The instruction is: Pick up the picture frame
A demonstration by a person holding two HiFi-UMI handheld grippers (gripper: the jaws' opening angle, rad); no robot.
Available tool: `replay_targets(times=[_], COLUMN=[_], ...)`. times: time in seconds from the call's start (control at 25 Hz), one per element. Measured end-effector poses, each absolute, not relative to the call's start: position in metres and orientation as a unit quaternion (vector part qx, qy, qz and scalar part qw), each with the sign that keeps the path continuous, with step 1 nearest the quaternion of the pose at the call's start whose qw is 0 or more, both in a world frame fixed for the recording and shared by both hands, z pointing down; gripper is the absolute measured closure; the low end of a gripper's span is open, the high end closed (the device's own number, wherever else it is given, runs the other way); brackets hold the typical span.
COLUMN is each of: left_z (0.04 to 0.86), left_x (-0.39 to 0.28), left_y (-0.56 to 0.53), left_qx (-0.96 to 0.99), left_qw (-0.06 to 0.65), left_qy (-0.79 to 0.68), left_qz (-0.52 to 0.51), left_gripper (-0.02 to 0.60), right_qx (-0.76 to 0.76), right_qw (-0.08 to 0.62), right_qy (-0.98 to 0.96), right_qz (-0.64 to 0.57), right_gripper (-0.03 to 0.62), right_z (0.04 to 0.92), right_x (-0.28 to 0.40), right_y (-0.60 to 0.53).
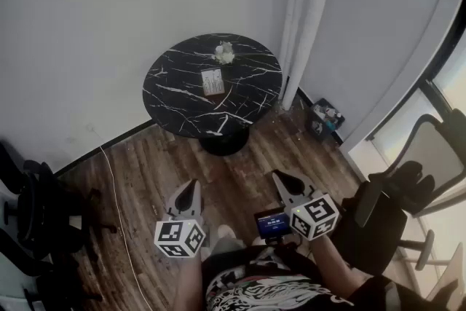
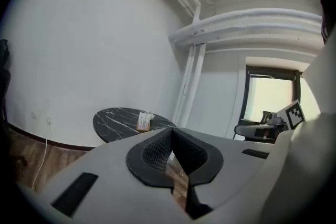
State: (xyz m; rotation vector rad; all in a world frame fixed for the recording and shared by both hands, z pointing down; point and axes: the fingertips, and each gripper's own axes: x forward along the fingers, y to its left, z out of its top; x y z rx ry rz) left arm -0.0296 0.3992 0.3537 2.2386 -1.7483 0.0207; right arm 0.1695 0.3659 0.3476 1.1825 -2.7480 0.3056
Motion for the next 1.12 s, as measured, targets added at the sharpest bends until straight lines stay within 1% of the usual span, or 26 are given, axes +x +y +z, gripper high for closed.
replay_targets(times=[0.2,0.52,0.68,0.8,1.0,1.12], left_z=[0.350,0.344,0.351,0.355,0.349,0.355], left_x=[-0.028,-0.030,-0.023,-0.012,-0.001,-0.004], left_y=[0.401,0.414,0.415,0.409,0.390,0.377], left_qx=[0.779,0.768,0.770,0.772,0.779,0.775], left_qw=[0.155,0.150,0.147,0.136,0.111,0.108], left_qy=[-0.608,-0.622,-0.621,-0.620,-0.617,-0.622], left_qz=[-0.018,-0.035,-0.007,0.015,0.028,0.035], left_gripper=[0.568,0.568,0.568,0.568,0.568,0.568], right_qx=[0.376,0.349,0.353,0.349,0.362,0.370], right_qw=[0.080,0.079,0.068,0.073,0.077,0.075], right_qy=[-0.918,-0.930,-0.928,-0.929,-0.925,-0.921], right_qz=[0.098,0.083,0.096,0.097,0.089,0.100], right_gripper=[0.577,0.576,0.576,0.576,0.576,0.576], right_z=[0.353,0.351,0.352,0.354,0.355,0.358], right_x=[0.170,0.163,0.167,0.169,0.175,0.177], right_y=[0.368,0.382,0.382,0.383,0.368,0.350])
